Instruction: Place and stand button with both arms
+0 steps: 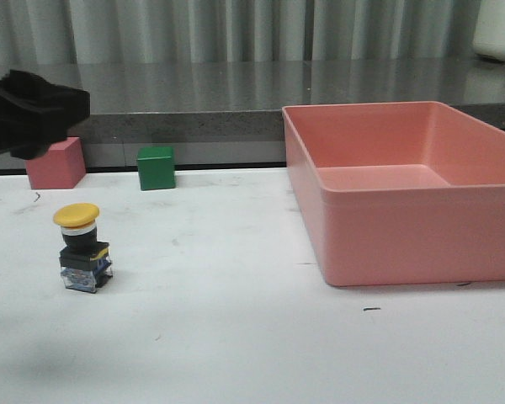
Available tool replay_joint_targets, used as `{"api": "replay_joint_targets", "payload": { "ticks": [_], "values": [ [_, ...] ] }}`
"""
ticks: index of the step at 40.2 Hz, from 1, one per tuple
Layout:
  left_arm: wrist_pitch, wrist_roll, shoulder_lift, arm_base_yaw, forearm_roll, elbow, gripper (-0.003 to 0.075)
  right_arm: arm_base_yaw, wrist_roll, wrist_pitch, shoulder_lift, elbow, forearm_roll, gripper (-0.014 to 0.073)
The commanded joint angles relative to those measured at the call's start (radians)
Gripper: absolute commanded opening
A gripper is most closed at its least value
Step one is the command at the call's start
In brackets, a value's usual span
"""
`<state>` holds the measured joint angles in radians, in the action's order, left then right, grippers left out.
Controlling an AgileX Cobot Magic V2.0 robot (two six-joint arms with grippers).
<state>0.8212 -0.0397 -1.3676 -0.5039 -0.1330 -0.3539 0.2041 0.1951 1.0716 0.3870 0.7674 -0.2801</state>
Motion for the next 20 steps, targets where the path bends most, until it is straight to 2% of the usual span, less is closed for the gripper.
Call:
{"api": "replay_joint_targets", "payload": {
  "ticks": [1, 5, 10, 14, 20],
  "values": [
    [-0.197, 0.010, 0.138, -0.010, -0.005, -0.065, 0.0473, -0.006, 0.001, -0.063, 0.009, 0.022, -0.011, 0.0456],
    [-0.546, 0.010, 0.257, -0.010, -0.005, -0.164, 0.0473, -0.006, 0.001, -0.063, 0.009, 0.022, -0.011, 0.0456],
    [-0.877, 0.008, 0.349, -0.010, -0.005, -0.272, 0.0473, -0.006, 0.001, -0.063, 0.009, 0.022, -0.011, 0.0456],
    [-1.071, 0.008, 0.404, -0.010, 0.024, -0.327, 0.0473, -0.006, 0.001, -0.063, 0.009, 0.022, -0.011, 0.0456],
    [-1.263, 0.008, 0.478, -0.010, 0.076, -0.374, 0.0473, -0.006, 0.001, -0.063, 0.009, 0.022, -0.011, 0.0456]
  ]
}}
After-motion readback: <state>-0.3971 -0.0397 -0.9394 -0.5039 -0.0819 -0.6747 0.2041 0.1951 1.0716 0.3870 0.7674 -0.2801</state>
